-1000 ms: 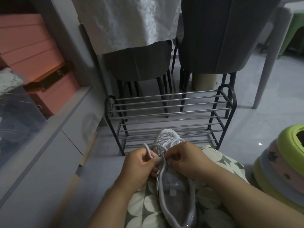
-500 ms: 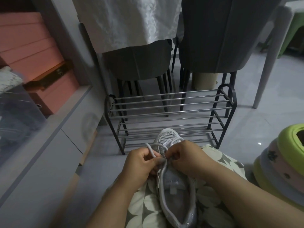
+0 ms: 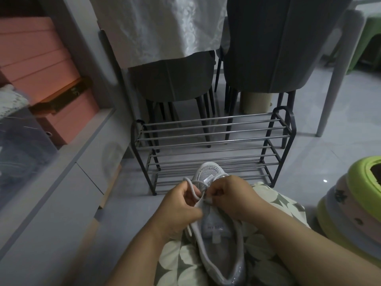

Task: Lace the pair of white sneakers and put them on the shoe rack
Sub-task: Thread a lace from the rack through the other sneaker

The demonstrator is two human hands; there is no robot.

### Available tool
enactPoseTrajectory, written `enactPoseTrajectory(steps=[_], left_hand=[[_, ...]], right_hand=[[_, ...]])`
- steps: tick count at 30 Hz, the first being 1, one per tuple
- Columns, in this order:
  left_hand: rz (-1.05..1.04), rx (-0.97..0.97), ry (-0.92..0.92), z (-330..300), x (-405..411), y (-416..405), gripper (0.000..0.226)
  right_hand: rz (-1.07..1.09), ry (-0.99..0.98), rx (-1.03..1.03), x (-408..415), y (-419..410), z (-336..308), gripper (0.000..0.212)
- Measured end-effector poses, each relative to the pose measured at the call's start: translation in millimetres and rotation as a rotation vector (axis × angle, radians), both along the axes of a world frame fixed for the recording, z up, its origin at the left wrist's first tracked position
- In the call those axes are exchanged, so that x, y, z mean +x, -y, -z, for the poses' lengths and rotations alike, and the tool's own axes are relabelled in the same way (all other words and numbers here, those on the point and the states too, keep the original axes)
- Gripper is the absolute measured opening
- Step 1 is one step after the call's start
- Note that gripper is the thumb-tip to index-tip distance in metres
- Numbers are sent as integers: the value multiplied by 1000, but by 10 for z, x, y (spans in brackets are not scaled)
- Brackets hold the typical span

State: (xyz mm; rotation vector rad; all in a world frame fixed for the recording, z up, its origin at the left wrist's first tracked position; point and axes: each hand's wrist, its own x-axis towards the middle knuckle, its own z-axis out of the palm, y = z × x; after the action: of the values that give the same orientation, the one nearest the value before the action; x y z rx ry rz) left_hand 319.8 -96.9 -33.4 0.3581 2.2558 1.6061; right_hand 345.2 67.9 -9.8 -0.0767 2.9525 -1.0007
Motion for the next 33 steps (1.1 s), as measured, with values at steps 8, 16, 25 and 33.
enactPoseTrajectory(steps=[8, 16, 25, 33], left_hand=[[-53, 58, 26, 75, -10, 5, 32], [-84, 151, 61, 67, 23, -8, 29], [-42, 257, 50, 55, 65, -14, 53], [-37, 404, 330, -55, -311, -102, 71]], right_hand=[[-11, 30, 41, 21, 40, -14, 8], [148, -110, -260, 44, -109, -66, 10], [15, 150, -1376, 9, -261, -35, 23], [-71, 115, -1213, 8, -131, 107, 14]])
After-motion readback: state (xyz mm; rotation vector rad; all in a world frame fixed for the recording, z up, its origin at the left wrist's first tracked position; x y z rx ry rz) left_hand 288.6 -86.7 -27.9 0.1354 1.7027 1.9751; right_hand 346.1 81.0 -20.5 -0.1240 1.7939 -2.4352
